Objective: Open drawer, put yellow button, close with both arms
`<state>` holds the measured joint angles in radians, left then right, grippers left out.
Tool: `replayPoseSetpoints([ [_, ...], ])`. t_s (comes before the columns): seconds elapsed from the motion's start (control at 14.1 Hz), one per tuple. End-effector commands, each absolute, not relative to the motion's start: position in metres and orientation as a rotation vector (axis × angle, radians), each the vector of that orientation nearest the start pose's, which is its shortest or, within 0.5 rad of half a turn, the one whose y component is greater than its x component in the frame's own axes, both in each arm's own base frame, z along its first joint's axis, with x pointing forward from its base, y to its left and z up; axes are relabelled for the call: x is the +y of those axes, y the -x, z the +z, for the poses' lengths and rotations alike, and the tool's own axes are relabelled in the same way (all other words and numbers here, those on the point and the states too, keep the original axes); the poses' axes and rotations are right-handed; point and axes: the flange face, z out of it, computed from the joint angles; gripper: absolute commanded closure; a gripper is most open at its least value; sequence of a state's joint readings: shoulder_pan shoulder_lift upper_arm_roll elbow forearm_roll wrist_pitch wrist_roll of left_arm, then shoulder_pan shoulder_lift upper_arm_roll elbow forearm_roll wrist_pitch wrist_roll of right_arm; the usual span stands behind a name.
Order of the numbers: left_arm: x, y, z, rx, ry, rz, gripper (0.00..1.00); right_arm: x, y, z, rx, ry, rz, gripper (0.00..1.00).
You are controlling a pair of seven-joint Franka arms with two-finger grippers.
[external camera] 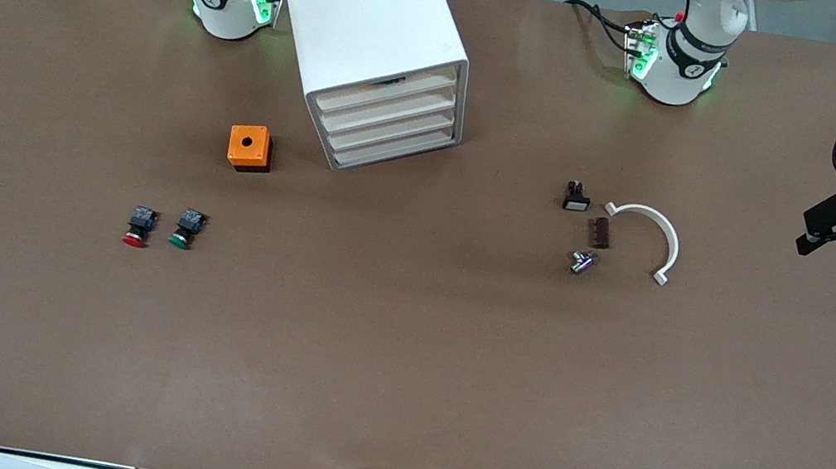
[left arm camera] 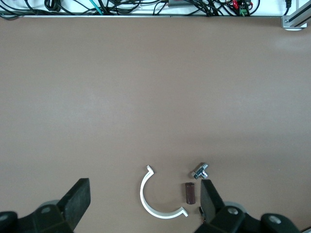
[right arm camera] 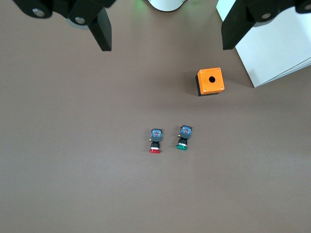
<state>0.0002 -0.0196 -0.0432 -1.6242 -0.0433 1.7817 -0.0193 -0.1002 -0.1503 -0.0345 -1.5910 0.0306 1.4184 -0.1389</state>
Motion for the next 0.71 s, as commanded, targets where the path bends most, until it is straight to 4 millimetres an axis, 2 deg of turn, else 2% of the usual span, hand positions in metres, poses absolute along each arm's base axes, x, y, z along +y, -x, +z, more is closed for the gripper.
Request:
replayPoseSetpoints([
  [0.0,-0.028,-0.568,0.634,0.049,3.158,-0.266,0.00,-0.064,-0.478,0.685,-0.022,3.105,0.011,0.00],
  [0.36,-0.022,-0.563,0.624,0.039,3.162,-0.152,0.00,-0.064,-0.478,0.685,-0.022,3.105,0.011,0.00],
  [0.64,-0.023,-0.560,0.599,0.042,3.163,0.056,0.00,-0.065,-0.477,0.685,-0.020,3.104,0.013,0.00],
])
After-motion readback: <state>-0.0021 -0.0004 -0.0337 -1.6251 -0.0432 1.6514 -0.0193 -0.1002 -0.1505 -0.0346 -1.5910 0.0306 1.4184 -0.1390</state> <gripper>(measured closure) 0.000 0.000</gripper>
